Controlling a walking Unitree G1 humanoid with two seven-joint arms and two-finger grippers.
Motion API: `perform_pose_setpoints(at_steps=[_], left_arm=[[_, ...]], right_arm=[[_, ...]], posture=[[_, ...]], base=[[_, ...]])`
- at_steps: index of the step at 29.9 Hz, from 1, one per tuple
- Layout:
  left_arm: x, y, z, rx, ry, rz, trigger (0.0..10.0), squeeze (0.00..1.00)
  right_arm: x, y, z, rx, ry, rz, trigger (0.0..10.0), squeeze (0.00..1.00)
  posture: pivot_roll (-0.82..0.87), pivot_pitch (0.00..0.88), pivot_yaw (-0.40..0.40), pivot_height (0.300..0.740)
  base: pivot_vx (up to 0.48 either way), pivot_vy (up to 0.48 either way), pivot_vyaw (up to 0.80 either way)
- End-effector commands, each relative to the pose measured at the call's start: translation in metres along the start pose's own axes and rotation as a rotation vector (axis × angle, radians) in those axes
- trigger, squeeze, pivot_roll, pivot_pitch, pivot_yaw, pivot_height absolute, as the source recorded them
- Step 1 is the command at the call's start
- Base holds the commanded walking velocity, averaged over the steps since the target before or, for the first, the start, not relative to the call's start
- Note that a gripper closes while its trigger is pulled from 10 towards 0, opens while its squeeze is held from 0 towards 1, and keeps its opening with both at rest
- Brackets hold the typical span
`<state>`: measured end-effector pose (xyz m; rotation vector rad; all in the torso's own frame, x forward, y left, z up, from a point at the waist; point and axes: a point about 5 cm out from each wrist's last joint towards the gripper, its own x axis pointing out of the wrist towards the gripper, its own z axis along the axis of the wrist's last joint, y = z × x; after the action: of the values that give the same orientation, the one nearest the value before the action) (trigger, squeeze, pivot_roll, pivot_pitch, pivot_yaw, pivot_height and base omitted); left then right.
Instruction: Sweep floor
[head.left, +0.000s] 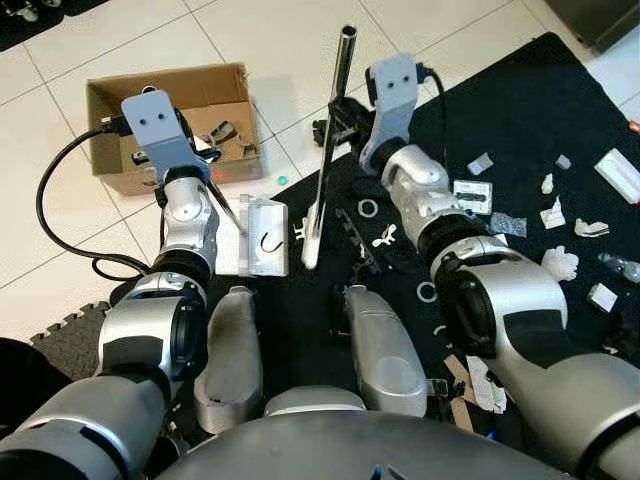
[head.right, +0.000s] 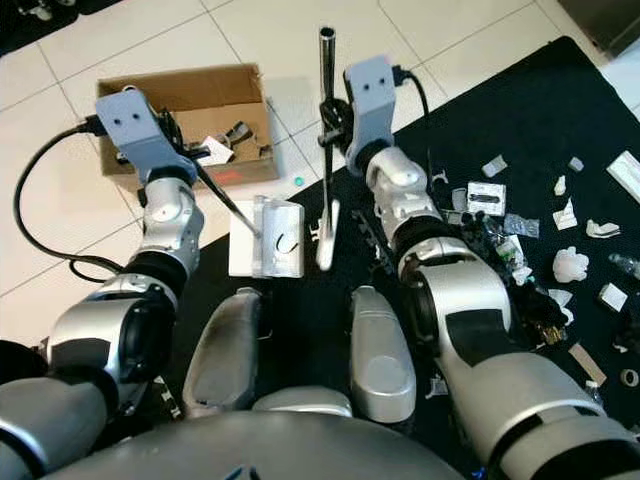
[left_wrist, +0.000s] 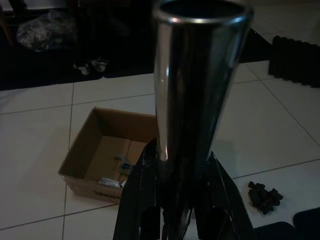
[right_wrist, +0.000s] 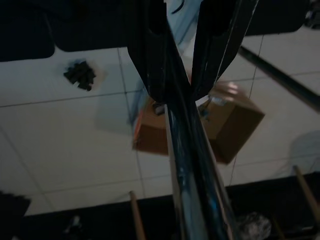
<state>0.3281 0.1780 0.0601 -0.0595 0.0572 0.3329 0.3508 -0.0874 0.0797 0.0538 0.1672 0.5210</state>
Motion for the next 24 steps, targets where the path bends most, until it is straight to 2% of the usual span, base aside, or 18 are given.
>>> perform_pose_setpoints(at_steps=[1,3,4,6,7,8,10,13,14,24], left_arm=[[-0.013,0.011,-0.029,0.045,0.130,0.018,10.0,0.00],[-0.013,0.010,-0.029,0.046,0.130,0.017,10.0,0.00],[-0.013,0.009,-0.028,0.046,0.130,0.015,10.0,0.00],[-0.013,0.009,-0.028,0.046,0.130,0.015,10.0,0.00],[-0.012,0.006,-0.027,0.043,0.129,0.010,10.0,0.00],[-0.012,0.005,-0.026,0.042,0.129,0.008,10.0,0.00],[-0.012,0.005,-0.026,0.042,0.129,0.008,10.0,0.00],[-0.012,0.005,-0.026,0.039,0.127,0.007,10.0,0.00],[-0.013,0.005,-0.027,0.039,0.128,0.009,10.0,0.00],[-0.014,0.006,-0.029,0.038,0.130,0.018,10.0,0.00]], right_arm=[[-0.002,0.002,-0.006,0.002,0.021,0.016,10.0,0.00],[-0.003,0.008,-0.012,0.010,0.037,0.042,10.0,0.00],[-0.003,0.016,-0.019,0.009,0.053,0.071,10.0,0.00],[-0.003,0.016,-0.019,0.009,0.053,0.071,10.0,0.00],[-0.002,0.036,-0.030,0.007,0.083,0.137,10.0,0.00],[-0.002,0.041,-0.032,0.006,0.089,0.153,10.0,0.00],[-0.002,0.041,-0.032,0.006,0.089,0.153,10.0,0.00],[0.002,0.064,-0.034,-0.001,0.098,0.238,10.0,0.00],[0.004,0.081,-0.035,-0.032,0.104,0.315,10.0,0.00],[0.012,0.101,-0.022,-0.042,0.053,0.418,10.0,0.00]], posture=[[-0.01,0.212,-0.027,0.740],[-0.01,0.212,-0.027,0.740],[-0.01,0.212,-0.027,0.740],[-0.01,0.212,-0.027,0.740],[-0.01,0.207,-0.029,0.740],[-0.01,0.207,-0.029,0.740],[-0.01,0.207,-0.029,0.740],[-0.01,0.206,-0.034,0.740],[0.00,0.205,-0.037,0.740],[-0.01,0.203,-0.049,0.740]], base=[[0.000,0.000,0.00],[0.000,0.000,0.00],[0.000,0.000,0.00],[0.000,0.000,0.00],[0.000,0.000,0.00],[0.000,0.000,0.00],[0.000,0.000,0.00],[0.000,0.000,0.00],[0.000,0.000,0.00],[0.000,0.000,0.00]])
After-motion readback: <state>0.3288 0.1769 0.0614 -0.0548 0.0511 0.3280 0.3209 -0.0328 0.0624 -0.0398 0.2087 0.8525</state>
